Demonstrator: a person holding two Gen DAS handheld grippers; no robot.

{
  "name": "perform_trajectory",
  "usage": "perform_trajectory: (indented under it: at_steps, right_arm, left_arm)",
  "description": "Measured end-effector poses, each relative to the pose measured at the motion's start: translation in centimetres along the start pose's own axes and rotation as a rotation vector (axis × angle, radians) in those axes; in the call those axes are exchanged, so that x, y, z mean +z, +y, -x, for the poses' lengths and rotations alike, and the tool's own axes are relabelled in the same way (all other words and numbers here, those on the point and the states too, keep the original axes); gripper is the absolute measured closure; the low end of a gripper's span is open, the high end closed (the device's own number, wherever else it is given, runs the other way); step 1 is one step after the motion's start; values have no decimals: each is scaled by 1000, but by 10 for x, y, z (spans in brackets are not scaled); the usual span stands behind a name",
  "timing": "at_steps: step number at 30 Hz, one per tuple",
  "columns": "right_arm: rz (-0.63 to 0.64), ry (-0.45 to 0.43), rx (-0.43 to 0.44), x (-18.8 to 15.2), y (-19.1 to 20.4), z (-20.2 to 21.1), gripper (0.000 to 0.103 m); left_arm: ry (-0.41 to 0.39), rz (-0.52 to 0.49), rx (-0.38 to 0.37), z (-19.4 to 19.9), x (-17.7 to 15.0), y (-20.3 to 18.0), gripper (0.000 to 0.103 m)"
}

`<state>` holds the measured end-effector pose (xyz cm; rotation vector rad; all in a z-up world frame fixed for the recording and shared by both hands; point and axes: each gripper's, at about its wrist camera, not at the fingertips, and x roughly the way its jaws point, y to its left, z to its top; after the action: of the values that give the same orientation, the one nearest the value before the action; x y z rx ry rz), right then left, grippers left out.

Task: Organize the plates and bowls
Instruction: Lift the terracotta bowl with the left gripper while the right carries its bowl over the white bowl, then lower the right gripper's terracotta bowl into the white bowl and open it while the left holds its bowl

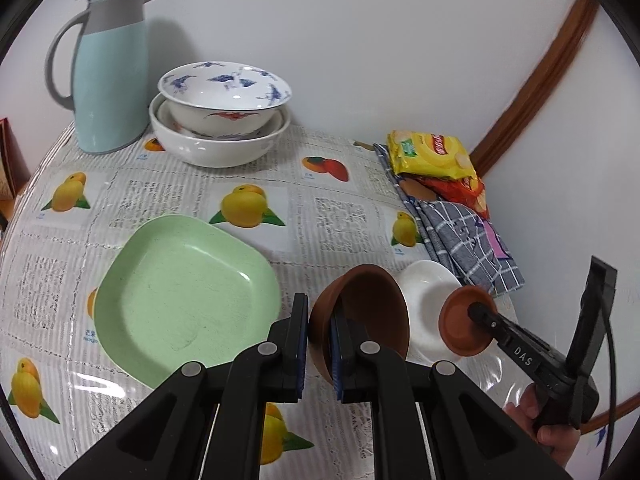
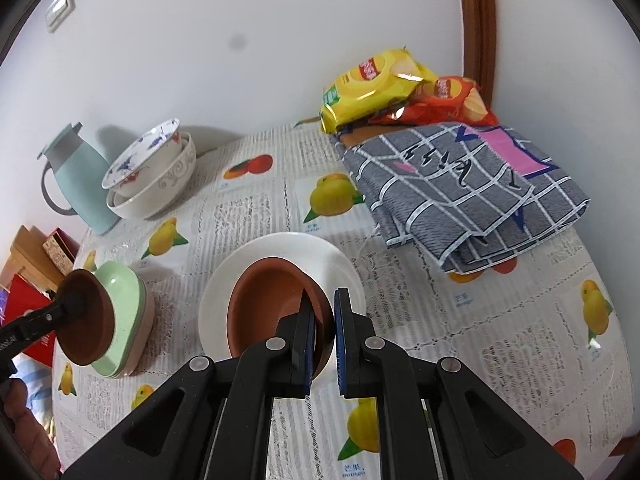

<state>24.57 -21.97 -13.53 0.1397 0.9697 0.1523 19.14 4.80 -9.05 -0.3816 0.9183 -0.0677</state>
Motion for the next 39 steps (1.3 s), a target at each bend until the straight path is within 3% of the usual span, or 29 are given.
perform_trajectory:
  at_steps: [26, 39]
  right_arm:
    - [36, 119, -44, 3, 14, -53, 94]
    - [138, 151, -148, 3, 28, -68, 92]
  left_arm:
    - [25, 34, 1, -17, 5, 25, 93]
    - [38, 47, 0, -21, 4, 30, 93]
